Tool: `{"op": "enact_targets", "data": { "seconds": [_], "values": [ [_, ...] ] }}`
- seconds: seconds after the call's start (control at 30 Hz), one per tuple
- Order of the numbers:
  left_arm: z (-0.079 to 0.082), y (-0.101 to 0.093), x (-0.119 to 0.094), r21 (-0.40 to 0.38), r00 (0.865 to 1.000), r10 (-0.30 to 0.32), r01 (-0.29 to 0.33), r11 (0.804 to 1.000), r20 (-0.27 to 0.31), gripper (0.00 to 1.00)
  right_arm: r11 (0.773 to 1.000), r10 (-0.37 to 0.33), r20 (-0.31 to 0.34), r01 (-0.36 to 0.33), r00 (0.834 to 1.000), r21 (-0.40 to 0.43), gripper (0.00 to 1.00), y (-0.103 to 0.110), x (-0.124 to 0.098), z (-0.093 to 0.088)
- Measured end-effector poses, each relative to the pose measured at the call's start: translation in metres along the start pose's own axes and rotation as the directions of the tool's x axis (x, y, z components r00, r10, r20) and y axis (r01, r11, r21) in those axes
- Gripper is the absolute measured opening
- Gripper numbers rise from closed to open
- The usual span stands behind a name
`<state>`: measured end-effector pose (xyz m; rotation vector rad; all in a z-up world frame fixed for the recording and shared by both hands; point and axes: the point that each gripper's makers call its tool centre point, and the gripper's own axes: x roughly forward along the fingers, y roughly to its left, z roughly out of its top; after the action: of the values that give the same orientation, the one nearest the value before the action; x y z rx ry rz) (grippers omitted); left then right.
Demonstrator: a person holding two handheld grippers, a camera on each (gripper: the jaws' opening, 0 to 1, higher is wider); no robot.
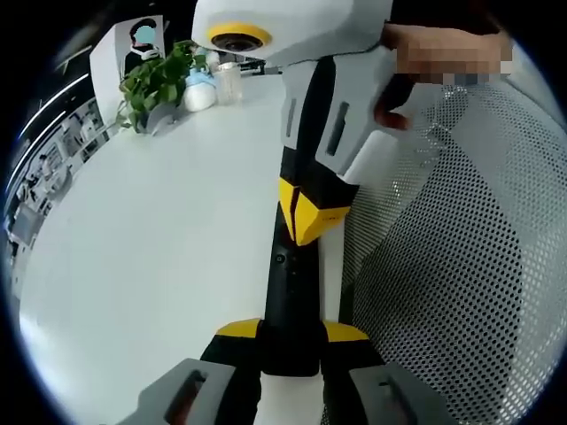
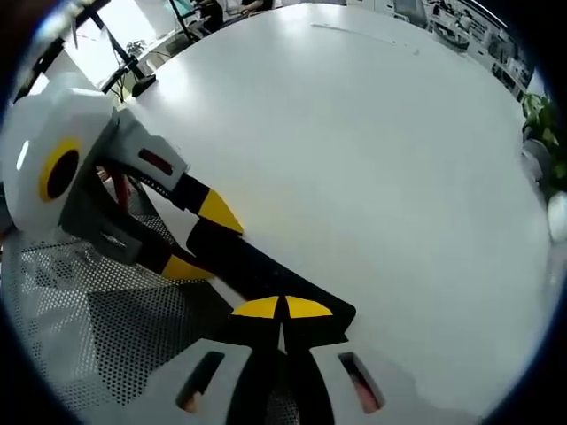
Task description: Press the specified remote control buttons in sequence, fully releasing each button before pressing the next.
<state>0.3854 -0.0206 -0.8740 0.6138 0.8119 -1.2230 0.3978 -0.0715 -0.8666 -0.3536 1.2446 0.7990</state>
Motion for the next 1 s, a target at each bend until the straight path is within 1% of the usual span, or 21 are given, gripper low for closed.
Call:
{"op": "enact_targets", "data": {
  "seconds": [0.4, 0.73, 1.0],
  "values": [
    [-0.0001, -0.0005, 0.0, 0.012, 1.0, -0.001, 0.001, 1.0, -0.001, 0.24, 0.999, 0.029, -0.018, -0.028, 0.999, 0.047, 0.0, 0.0012, -0.0006, -0.0045],
    [0.0, -0.0002, 0.0005, 0.013, 1.0, -0.005, 0.005, 1.0, -0.003, 0.24, 0.993, 0.057, -0.037, -0.053, 0.998, 0.101, 0.0, 0.0011, -0.0013, -0.0087],
    [0.0003, -0.0003, 0.0006, 0.017, 1.0, -0.005, 0.005, 1.0, -0.005, 0.24, 0.989, 0.08, -0.029, -0.076, 0.996, 0.13, 0.0, 0.0011, -0.0012, -0.0096]
  ]
}}
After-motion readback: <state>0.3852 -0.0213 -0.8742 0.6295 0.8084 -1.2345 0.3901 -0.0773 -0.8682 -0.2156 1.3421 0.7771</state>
